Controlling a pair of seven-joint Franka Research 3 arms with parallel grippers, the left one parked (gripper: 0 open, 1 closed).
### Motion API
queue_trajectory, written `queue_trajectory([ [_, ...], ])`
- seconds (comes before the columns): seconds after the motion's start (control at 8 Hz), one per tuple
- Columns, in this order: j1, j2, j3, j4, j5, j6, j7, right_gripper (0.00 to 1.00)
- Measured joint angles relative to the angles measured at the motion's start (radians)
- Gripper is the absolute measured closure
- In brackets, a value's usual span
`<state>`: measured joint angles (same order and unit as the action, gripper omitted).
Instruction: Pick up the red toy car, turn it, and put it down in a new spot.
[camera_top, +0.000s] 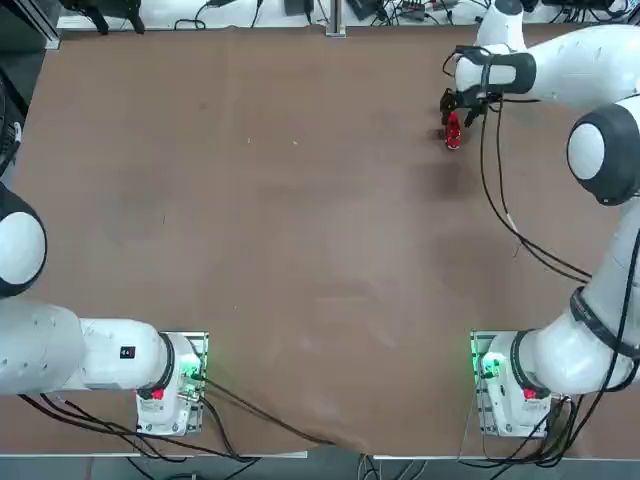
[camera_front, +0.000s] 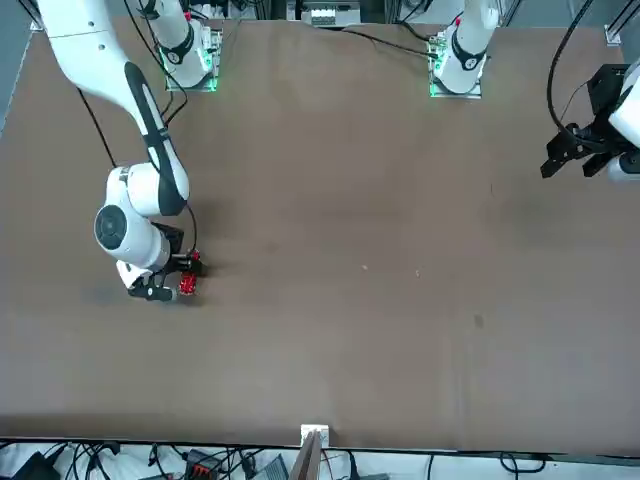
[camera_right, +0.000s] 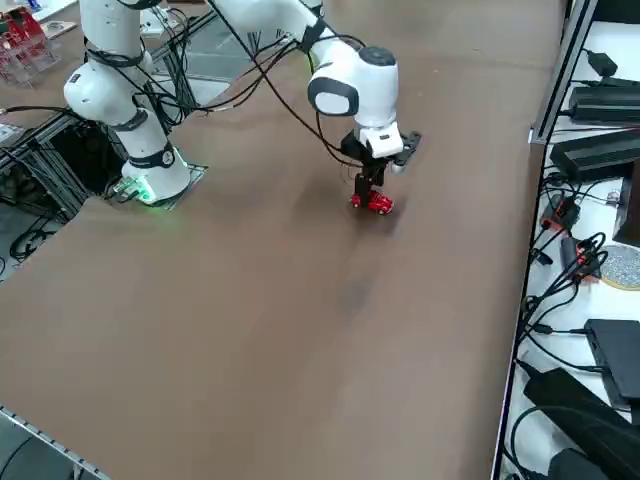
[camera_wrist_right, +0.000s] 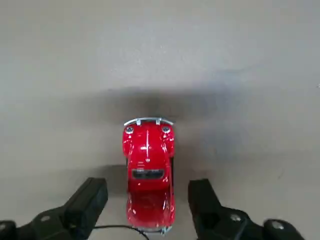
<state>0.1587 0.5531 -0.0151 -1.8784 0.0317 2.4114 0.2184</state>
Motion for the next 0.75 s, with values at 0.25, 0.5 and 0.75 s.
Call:
queue_trajectory([
  [0.25,0.0,0.0,0.0,-0.055,0.0,0.098,0.0,0.14],
  [0.5,0.0,-0.002,0.0,-0.072,0.0,0.125,0.0,0.35],
  [0.75,0.0,-0.026,-0.001,-0.07,0.0,0.113,0.0,0.48],
])
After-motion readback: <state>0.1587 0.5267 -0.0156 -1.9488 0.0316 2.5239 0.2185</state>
